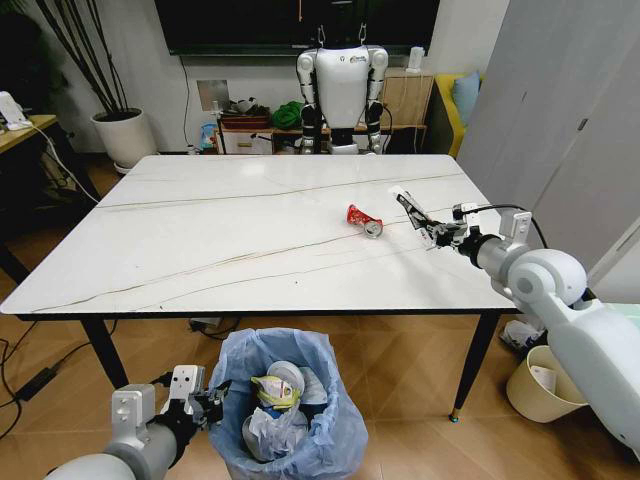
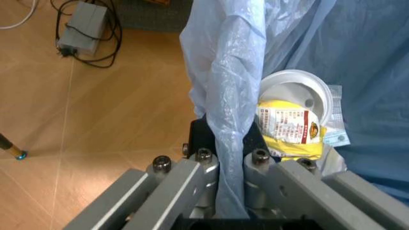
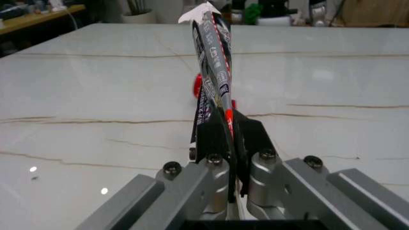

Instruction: Pick up the trash bin and place the trash from the table into it.

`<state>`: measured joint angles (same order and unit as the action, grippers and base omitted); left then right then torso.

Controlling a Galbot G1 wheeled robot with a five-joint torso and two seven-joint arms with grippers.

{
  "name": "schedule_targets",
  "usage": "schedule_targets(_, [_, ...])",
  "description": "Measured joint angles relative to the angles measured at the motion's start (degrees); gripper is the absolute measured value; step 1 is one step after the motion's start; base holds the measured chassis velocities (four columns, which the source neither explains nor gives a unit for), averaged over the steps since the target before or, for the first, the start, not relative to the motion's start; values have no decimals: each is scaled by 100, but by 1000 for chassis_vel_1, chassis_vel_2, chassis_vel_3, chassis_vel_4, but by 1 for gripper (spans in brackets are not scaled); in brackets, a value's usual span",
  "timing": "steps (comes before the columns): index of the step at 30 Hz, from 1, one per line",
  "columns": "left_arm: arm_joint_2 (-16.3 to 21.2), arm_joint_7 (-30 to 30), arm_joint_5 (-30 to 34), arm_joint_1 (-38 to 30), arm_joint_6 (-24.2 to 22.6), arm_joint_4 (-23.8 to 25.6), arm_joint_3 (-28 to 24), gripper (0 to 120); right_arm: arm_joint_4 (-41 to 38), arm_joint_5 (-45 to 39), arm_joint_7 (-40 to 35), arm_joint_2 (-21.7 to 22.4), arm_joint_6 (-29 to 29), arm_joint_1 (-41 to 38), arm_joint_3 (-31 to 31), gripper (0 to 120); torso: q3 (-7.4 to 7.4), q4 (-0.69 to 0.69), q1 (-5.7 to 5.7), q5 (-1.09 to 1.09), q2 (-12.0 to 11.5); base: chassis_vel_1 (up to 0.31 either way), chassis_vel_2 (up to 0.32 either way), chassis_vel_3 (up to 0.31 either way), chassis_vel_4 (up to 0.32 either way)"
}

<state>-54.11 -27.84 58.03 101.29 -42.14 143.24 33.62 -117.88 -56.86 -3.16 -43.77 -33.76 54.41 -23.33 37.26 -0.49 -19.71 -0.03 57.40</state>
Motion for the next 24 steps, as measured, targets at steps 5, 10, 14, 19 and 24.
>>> schedule_targets(5, [-103, -17, -45, 112, 0, 0, 56, 0, -812, -106, -58, 18, -42, 196, 115, 0, 0, 3, 0, 3, 0, 0, 0, 0, 0])
schedule_targets(10, [-90, -32, -52, 96, 0, 0, 57, 0, -1653, -219, -345, -28, -77, 310, 552, 0, 1, 3, 0, 2, 0, 0, 0, 0, 0])
schedule_targets(14, [-74, -38, -44, 78, 0, 0, 59, 0, -2050, -137, -315, 17, -73, 495, 869, 0, 1, 3, 0, 2, 0, 0, 0, 0, 0])
schedule_targets(19, [-90, -54, -41, 79, 0, 0, 57, 0, -2359, 303, 52, 234, 115, 893, 1331, 0, 1, 3, 0, 2, 0, 0, 0, 0, 0])
schedule_targets(24, [-129, -91, -39, 99, 0, 0, 71, 0, -2528, 971, 506, 555, 310, 1049, 2039, 0, 1, 2, 0, 3, 0, 0, 0, 0, 0])
